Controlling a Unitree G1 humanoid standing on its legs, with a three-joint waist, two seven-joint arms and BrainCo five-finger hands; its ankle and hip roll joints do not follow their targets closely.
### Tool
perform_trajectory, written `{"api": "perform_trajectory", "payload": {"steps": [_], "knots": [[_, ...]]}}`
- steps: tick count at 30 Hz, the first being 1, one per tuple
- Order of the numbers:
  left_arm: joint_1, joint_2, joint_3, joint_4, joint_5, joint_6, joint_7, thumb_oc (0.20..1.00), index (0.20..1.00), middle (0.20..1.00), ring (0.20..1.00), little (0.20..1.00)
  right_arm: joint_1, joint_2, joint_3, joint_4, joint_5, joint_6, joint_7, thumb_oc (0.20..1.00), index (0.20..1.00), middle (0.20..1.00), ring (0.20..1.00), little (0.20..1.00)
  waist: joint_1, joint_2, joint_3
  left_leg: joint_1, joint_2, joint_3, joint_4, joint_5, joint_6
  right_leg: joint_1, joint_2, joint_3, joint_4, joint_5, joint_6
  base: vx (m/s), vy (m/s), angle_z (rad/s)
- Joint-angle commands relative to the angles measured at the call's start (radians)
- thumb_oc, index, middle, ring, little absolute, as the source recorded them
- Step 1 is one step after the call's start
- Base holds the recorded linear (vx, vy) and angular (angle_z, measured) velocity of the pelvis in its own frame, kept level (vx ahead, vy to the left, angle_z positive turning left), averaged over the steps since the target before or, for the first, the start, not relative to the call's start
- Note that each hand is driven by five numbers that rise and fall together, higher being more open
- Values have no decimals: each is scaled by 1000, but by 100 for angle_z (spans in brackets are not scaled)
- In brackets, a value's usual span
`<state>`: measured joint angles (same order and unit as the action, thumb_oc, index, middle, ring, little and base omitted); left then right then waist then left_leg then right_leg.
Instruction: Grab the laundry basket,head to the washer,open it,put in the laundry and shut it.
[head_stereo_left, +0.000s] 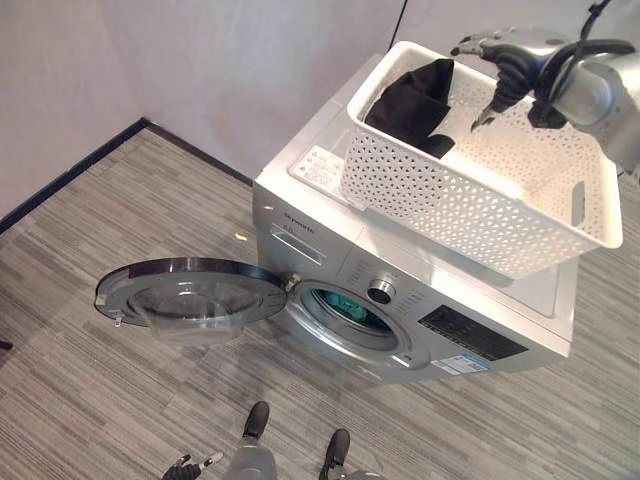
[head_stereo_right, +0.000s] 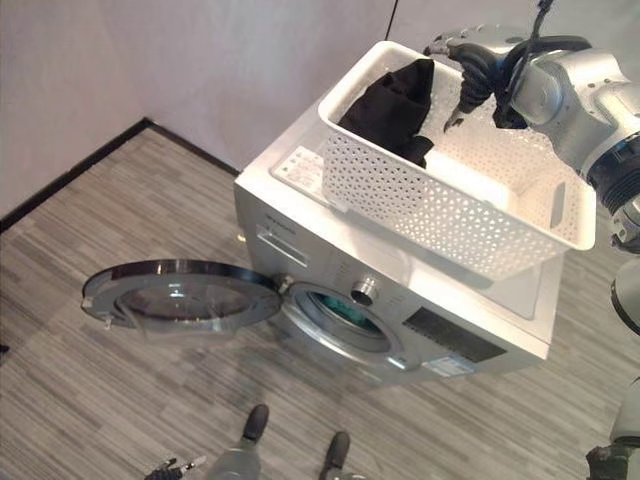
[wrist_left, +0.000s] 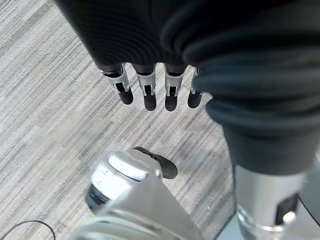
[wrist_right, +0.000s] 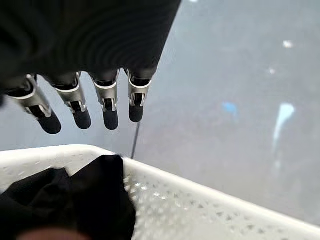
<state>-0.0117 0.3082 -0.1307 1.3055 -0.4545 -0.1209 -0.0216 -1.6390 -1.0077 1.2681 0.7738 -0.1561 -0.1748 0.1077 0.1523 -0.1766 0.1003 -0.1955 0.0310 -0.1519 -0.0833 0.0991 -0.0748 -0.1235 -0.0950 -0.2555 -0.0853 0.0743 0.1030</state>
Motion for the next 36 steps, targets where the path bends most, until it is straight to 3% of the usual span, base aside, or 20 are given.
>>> {"api": "perform_trajectory", "payload": {"steps": [1, 11, 16, 21, 22, 25, 26, 27, 28, 30, 34, 35, 36], "knots": [[-54, 31, 15, -14, -2, -5, 18, 1000, 1000, 1000, 1000, 1000, -113, -11, -21, 59, -25, 26, -83, 1000, 1000, 1000, 1000, 1000, 17, -53, 50, -14, -22, -4, -4, -23, 20, 66, -46, 61, 8, -3, 66, 0, 0, 0], [-85, 60, 12, 9, 2, -10, 34, 1000, 1000, 1000, 1000, 1000, -122, 84, -9, 189, -127, 33, -99, 1000, 1000, 1000, 1000, 1000, 52, -66, 73, -57, -26, -28, -4, -9, 16, 43, -48, 47, 3, 3, 69, -16, -4, 1], [-89, 69, 9, -8, -28, -16, 36, 1000, 1000, 1000, 1000, 1000, -141, 90, 36, 239, -177, 32, -110, 1000, 1000, 1000, 1000, 1000, 84, -89, 107, -102, -28, -42, -4, 5, 11, 15, -48, 35, -1, 15, 72, -34, -14, 8], [-108, 61, 4, 8, -50, -16, 40, 1000, 1000, 1000, 1000, 1000, -165, 68, 117, 257, -269, 37, -134, 1000, 1000, 1000, 1000, 1000, 106, -137, 140, -153, -30, -69, -4, 14, -3, -14, -47, 12, -2, 19, 76, 32, -16, 16], [-111, 63, 3, 8, -52, -15, 40, 1000, 1000, 1000, 1000, 1000, -159, 71, 132, 263, -289, 35, -122, 1000, 1000, 1000, 1000, 1000, 111, -144, 146, -156, -29, -71, -4, 12, -5, -12, -47, 11, -2, 17, 75, 51, -26, 20], [-141, 107, -4, 12, -62, -11, 35, 1000, 1000, 1000, 1000, 1000, -75, 86, 132, 244, -368, 20, -40, 1000, 1000, 1000, 1000, 1000, 133, -207, 163, -176, -42, -99, -4, 11, -9, -12, -48, -6, -2, 13, 76, 98, -40, 20], [-148, 109, -5, 10, -62, -10, 34, 1000, 1000, 1000, 1000, 1000, -64, 89, 132, 230, -371, 19, -28, 1000, 1000, 1000, 1000, 1000, 135, -210, 165, -178, -43, -103, -4, 10, -9, -11, -50, -9, -2, 12, 77, 95, -17, 33], [-158, 107, -9, 7, -62, -10, 35, 1000, 1000, 1000, 1000, 1000, -49, 97, 132, 226, -373, 21, -19, 815, 815, 815, 815, 815, 138, -206, 166, -176, -48, -108, -4, 8, -9, -7, -53, -14, -2, 10, 77, 64, -2, 36], [-164, 99, -12, 4, -63, -10, 38, 1000, 1000, 1000, 1000, 1000, -43, 103, 132, 232, -376, 20, -27, 200, 200, 200, 200, 200, 139, -197, 167, -176, -52, -110, -4, 8, -8, -4, -55, -21, -2, 10, 78, 63, 20, 24], [-175, 77, -10, 6, -59, -11, 50, 1000, 1000, 1000, 1000, 1000, -36, 99, 132, 238, -412, 21, -72, 200, 200, 200, 200, 200, 139, -171, 165, -173, -59, -114, -4, 7, -5, 4, -59, -27, -2, 5, 79, 22, 20, 5], [-176, 77, -10, 6, -59, -11, 50, 1000, 1000, 1000, 1000, 1000, -36, 98, 132, 238, -412, 21, -72, 200, 200, 200, 200, 200, 139, -171, 166, -172, -59, -114, -4, 7, -5, 4, -59, -28, -2, 5, 79, -1, 1, 3], [-181, 68, -9, 8, -45, -12, 57, 1000, 1000, 1000, 1000, 1000, -44, 93, 132, 209, -422, 18, -95, 200, 200, 200, 200, 200, 135, -152, 162, -166, -63, -111, -4, 4, -3, 9, -61, -28, -2, 5, 80, -53, 50, 0], [-179, 52, 0, 17, -19, -12, 72, 1000, 1000, 1000, 1000, 1000, -55, 59, 92, 218, -429, 41, -168, 200, 200, 200, 200, 200, 123, -114, 148, -151, -69, -101, -4, 1, 0, 21, -64, -27, -2, 4, 79, -106, 113, 3]]}}
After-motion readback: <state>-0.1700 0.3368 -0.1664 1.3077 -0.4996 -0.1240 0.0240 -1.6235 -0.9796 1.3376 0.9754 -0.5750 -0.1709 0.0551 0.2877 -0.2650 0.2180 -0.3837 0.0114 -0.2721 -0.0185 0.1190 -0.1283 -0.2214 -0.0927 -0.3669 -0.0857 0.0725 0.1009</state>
